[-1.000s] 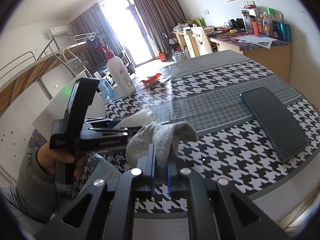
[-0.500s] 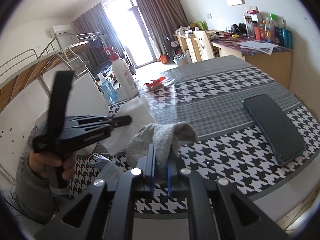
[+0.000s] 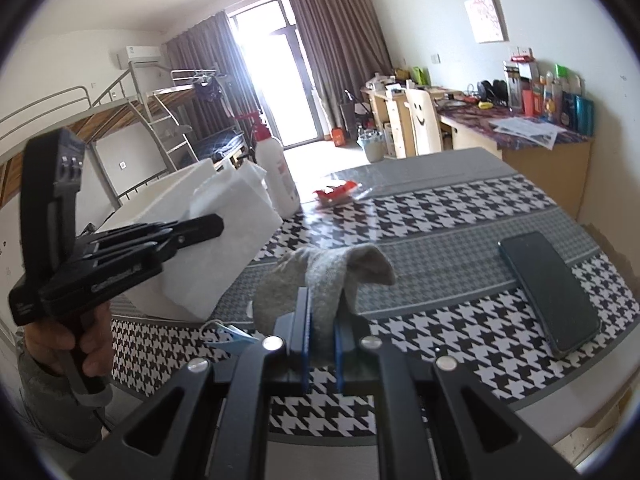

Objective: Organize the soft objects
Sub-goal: 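Raise the tissue with the left tool while the right tool carries the sock toward the foam box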

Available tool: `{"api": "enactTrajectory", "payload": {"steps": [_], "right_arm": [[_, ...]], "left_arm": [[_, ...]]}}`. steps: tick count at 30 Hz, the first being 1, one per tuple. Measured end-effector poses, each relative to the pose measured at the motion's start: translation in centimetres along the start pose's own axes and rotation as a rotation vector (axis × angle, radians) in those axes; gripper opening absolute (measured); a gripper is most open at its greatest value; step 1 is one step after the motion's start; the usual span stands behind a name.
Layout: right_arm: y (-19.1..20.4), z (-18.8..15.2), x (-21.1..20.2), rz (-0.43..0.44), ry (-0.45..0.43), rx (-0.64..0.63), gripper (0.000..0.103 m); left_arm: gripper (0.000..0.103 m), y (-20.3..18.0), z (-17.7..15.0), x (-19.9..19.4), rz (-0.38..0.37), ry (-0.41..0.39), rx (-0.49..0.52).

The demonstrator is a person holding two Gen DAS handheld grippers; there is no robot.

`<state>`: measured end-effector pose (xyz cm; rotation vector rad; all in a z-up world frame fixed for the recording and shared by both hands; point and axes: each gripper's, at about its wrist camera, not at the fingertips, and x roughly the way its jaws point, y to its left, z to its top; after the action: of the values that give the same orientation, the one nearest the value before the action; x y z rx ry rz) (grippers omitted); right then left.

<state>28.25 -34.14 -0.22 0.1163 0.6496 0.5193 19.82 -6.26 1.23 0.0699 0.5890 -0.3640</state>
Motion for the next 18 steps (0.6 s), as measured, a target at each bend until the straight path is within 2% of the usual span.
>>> {"api": "enactTrajectory", "payload": {"steps": [18], "right_arm": [[2.8, 1.8, -0.8, -0.019, -0.094, -0.088, 0.012]], "left_arm": [[0.003, 0.9, -0.3, -4.6, 0.049, -0.108, -0.022]]}}
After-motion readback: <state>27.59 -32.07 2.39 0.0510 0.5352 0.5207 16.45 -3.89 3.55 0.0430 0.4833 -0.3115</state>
